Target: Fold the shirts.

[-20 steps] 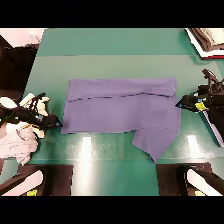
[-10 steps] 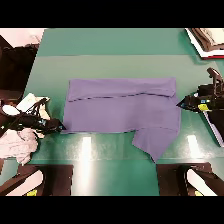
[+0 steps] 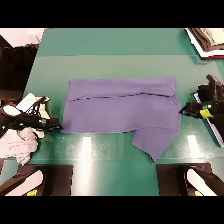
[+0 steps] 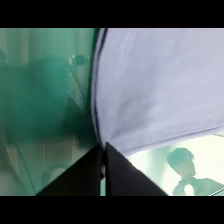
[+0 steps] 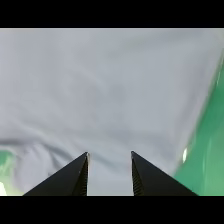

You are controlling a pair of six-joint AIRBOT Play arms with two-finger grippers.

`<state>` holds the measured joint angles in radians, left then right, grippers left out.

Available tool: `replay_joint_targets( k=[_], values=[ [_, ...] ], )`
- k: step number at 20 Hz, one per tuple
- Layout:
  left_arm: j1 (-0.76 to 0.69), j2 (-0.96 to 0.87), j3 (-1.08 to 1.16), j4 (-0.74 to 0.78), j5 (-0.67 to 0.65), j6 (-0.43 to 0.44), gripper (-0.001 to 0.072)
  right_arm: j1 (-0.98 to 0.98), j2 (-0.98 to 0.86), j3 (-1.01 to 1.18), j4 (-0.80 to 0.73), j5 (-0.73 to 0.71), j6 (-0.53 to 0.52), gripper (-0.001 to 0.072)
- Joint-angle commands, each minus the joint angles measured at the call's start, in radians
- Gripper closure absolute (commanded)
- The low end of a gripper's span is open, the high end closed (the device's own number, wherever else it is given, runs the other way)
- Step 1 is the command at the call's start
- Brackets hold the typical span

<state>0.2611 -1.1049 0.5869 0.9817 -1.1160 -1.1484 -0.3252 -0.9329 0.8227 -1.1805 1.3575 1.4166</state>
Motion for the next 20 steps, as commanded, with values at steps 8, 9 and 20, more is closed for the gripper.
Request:
replay_joint_targets(
  k=[8,9,20],
  values=[
    [0.000,0.001,0.051,-0.044,-0.040,0.005,0.0681,-0.142,0.000,-0.355,-0.004,-0.005,0.011,0.0358],
    [0.000,0.001,0.051,-0.044,-0.042,0.005,0.0681,-0.122,0.000,-0.368,0.011,-0.030,0.011,0.0357],
    [0.000,0.001,0.051,-0.040,-0.083,0.026,0.0681,0.035,0.006,-0.374,0.024,-0.136,0.037,0.0697]
  ],
)
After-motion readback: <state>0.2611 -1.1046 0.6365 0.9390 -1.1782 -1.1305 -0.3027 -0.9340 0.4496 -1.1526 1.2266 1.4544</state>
